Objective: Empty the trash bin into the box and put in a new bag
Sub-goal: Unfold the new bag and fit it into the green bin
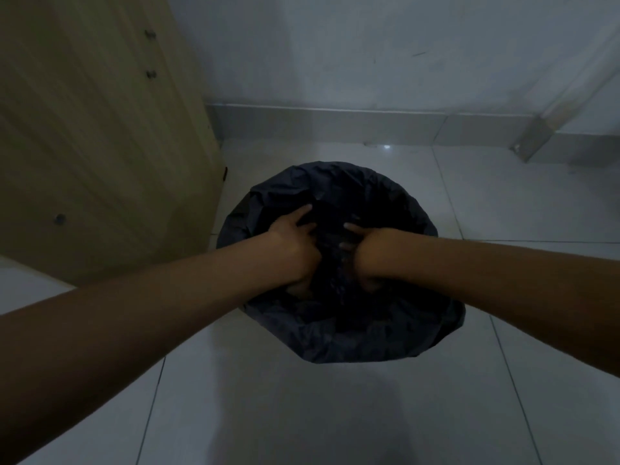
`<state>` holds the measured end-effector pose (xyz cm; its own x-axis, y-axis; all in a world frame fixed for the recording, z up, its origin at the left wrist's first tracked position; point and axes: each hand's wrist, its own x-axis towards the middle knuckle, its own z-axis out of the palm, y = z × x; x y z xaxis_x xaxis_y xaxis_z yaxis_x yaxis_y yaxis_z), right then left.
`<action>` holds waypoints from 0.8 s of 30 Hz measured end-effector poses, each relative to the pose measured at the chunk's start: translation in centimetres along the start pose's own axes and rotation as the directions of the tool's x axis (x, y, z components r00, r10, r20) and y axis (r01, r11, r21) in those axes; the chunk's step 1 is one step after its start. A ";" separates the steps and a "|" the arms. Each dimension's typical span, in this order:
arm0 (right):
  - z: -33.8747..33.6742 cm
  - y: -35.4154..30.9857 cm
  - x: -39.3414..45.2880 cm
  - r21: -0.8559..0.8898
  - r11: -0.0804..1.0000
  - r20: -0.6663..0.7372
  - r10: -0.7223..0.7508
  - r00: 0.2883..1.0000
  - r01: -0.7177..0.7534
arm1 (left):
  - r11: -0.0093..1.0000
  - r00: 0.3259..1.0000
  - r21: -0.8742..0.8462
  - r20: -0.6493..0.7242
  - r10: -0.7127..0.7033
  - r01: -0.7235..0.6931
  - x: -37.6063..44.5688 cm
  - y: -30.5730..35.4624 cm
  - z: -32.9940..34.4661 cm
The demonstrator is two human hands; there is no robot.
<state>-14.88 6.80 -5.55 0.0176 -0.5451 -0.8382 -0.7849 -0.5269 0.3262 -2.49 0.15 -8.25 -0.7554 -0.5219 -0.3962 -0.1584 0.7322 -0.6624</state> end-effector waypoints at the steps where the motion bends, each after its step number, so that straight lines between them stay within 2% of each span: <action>1: -0.4 0.4 -0.3 0.020 0.999 0.018 -0.039 0.999 0.038 | 0.958 0.978 -0.204 0.012 0.206 -0.200 -0.2 -0.8 -0.7; 2: -0.7 1.0 -0.8 0.098 0.993 0.014 -0.069 0.998 0.067 | 0.907 0.969 -0.343 -0.106 0.222 -0.245 -1.0 -1.8 -1.5; 3: -1.2 1.8 -2.1 0.179 0.977 -0.028 -0.109 0.994 0.113 | 0.874 0.959 -0.425 -0.247 0.139 -0.236 -2.0 -3.0 -2.3; 4: -1.6 2.6 -3.6 0.298 0.938 -0.101 -0.153 0.983 0.176 | 0.836 0.908 -0.501 -0.420 -0.009 -0.224 -2.4 -3.8 -2.4; 5: -1.8 3.7 -4.9 0.409 0.880 -0.221 -0.163 0.962 0.243 | 0.791 0.842 -0.570 -0.522 -0.137 -0.225 -2.7 -4.9 -2.6; 6: -2.0 4.6 -6.2 0.493 0.815 -0.358 -0.129 0.925 0.304 | 0.749 0.784 -0.630 -0.564 -0.259 -0.205 -3.1 -5.4 -2.4; 8: -1.5 5.7 -7.3 0.603 0.678 -0.637 0.092 0.766 0.420 | 0.693 0.680 -0.705 -0.583 -0.445 -0.151 -3.3 -6.3 -1.8; 9: -1.2 5.7 -7.0 0.619 0.639 -0.722 0.235 0.651 0.456 | 0.626 0.654 -0.766 -0.548 -0.522 -0.143 -3.1 -6.6 -1.4; 10: -0.7 5.6 -6.1 0.633 0.617 -0.754 0.356 0.552 0.467 | 0.520 0.671 -0.840 -0.474 -0.570 -0.152 -2.7 -6.5 -0.7; 11: 0.0 5.4 -5.0 0.661 0.595 -0.745 0.443 0.500 0.458 | 0.364 0.727 -0.916 -0.365 -0.582 -0.168 -2.3 -6.2 0.1; 12: 0.6 5.3 -3.8 0.702 0.564 -0.710 0.503 0.493 0.435 | 0.194 0.795 -0.967 -0.245 -0.555 -0.163 -1.7 -5.9 0.8; 13: 1.2 5.2 -2.8 0.750 0.524 -0.659 0.544 0.519 0.404 | 0.024 0.847 -0.989 -0.138 -0.514 -0.147 -1.3 -5.7 1.2; 16: 1.3 5.9 -1.6 0.848 0.364 -0.530 0.598 0.601 0.385 | -0.462 0.916 -0.884 0.129 -0.380 -0.067 -0.7 -5.7 1.6; 17: 1.1 6.4 -1.8 0.858 0.280 -0.508 0.586 0.631 0.430 | -0.541 0.923 -0.840 0.171 -0.346 -0.047 -0.8 -5.8 1.7; 19: 0.8 7.0 -2.8 0.845 0.100 -0.473 0.598 0.647 0.525 | -0.551 0.917 -0.833 0.178 -0.357 -0.052 -1.1 -6.0 2.1; 21: 1.6 7.1 -4.2 0.806 -0.024 -0.407 0.704 0.583 0.592 | -0.564 0.858 -0.818 0.207 -0.469 -0.111 -1.9 -6.3 2.4; 24: 4.1 4.8 -5.9 0.786 -0.117 -0.233 0.854 0.466 0.607 | -0.626 0.748 -0.761 0.314 -0.585 -0.170 -5.2 -5.1 2.6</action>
<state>-21.26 10.17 -0.85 -0.5174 -0.8557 -0.0100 -0.3845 0.2429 -0.8906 3.90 -2.03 -4.42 -0.2725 -0.9561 -0.1082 -0.2563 -0.0363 0.9659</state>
